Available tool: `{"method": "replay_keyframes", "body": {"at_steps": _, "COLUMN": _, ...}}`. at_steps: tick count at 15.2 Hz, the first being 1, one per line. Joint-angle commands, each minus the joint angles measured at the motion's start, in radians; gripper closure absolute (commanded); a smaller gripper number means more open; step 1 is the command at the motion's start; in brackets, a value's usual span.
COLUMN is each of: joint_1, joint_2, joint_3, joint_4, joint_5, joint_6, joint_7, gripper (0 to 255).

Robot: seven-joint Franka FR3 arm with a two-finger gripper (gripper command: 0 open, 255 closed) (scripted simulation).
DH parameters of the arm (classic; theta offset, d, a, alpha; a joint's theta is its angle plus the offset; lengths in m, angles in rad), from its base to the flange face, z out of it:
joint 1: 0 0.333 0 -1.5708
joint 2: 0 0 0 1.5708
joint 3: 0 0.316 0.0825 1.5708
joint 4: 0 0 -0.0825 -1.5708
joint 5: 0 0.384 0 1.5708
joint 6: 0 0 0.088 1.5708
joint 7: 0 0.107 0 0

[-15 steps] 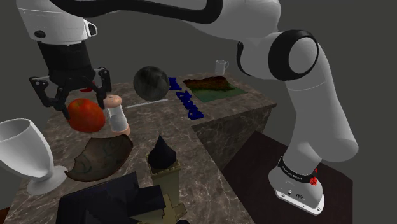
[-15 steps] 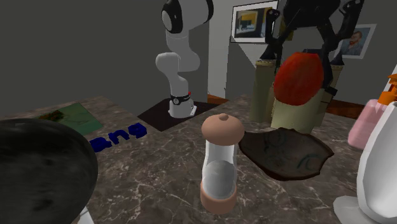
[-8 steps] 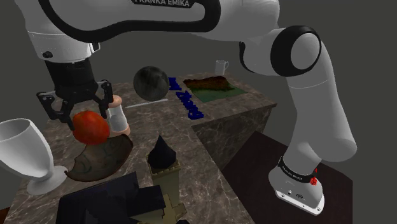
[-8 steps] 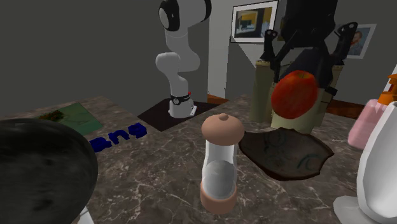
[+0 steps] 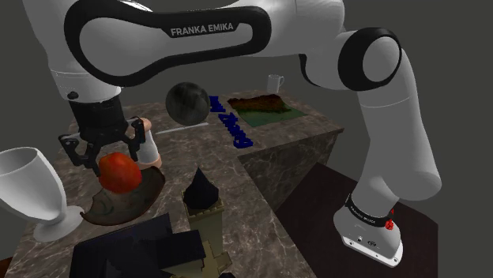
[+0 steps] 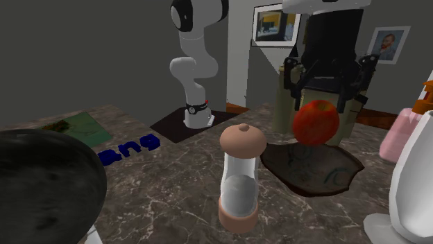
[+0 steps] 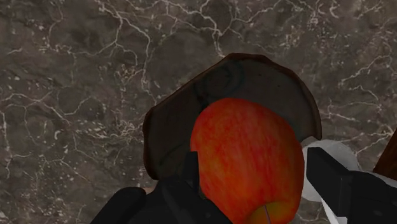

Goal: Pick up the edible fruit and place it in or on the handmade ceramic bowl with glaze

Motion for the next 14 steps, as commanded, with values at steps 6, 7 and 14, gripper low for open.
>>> {"method": "replay_keyframes", "body": {"at_steps": 6, "joint_1": -0.011, "joint_2": -0.003, "joint_3": -0.001, "joint_4": -0.066, "joint_5": -0.001, "joint_6": 0.062, "joint_7": 0.004, "gripper": 255}}
{"method": "replay_keyframes", "body": {"at_steps": 7, "joint_1": -0.011, "joint_2": -0.003, "joint_3": -0.001, "joint_4": -0.066, "joint_5": -0.001, "joint_6": 0.062, "joint_7": 0.004, "gripper": 255}}
{"method": "replay_keyframes", "body": {"at_steps": 14, "joint_1": -0.011, "joint_2": -0.003, "joint_3": -0.001, "joint_4": -0.066, "joint_5": -0.001, "joint_6": 0.062, "joint_7": 0.004, "gripper": 0}}
